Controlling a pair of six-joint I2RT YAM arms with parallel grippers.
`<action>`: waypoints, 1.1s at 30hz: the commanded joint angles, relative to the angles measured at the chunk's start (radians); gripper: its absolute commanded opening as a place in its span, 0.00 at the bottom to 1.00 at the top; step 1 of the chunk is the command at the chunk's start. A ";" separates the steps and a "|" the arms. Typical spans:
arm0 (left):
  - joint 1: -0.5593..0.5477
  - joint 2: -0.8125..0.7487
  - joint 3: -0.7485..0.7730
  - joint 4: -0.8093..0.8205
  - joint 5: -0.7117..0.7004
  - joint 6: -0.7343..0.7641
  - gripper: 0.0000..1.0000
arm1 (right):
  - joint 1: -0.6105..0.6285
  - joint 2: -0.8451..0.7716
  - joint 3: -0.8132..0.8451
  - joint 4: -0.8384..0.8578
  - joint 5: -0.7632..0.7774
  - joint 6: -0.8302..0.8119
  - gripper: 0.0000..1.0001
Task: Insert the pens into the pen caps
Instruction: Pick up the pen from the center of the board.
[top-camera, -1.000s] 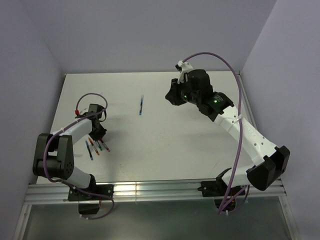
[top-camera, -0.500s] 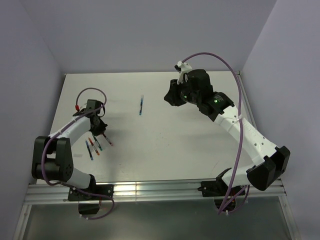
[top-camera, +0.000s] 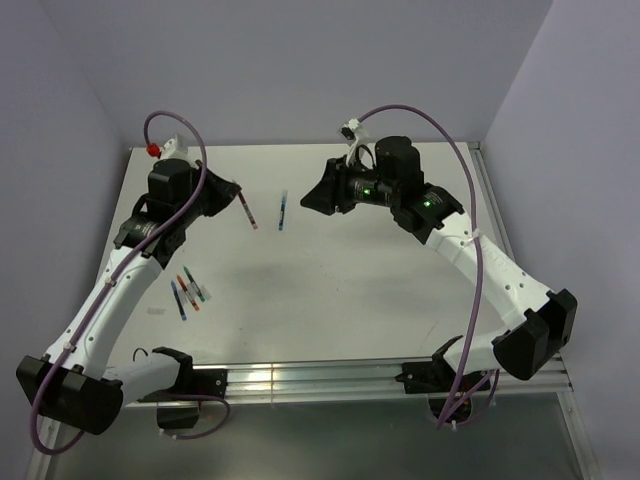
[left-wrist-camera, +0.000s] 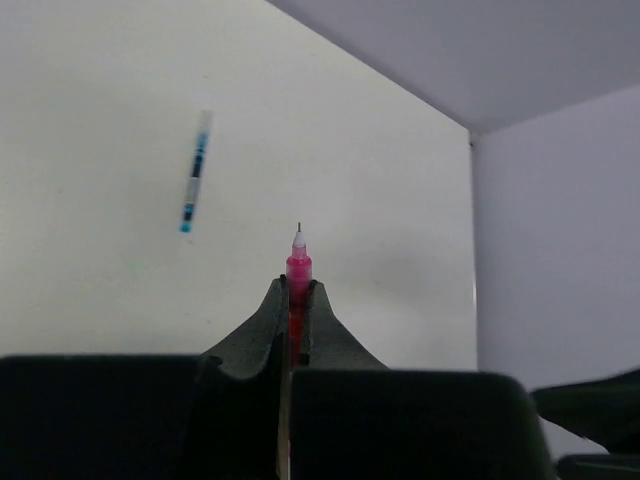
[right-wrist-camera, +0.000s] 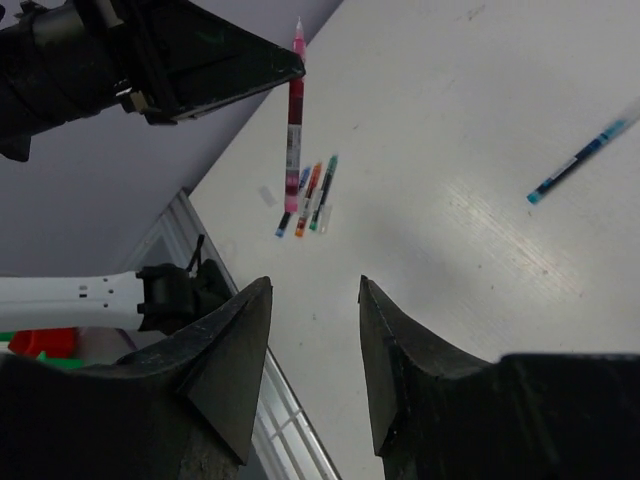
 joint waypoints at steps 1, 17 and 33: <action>-0.070 -0.005 0.056 0.064 0.051 -0.025 0.00 | 0.022 0.023 0.033 0.089 -0.050 0.054 0.48; -0.210 0.018 0.098 0.170 0.061 -0.063 0.00 | 0.073 0.117 0.080 0.144 -0.007 0.125 0.53; -0.263 0.048 0.099 0.216 0.060 -0.080 0.00 | 0.097 0.151 0.099 0.153 -0.002 0.155 0.51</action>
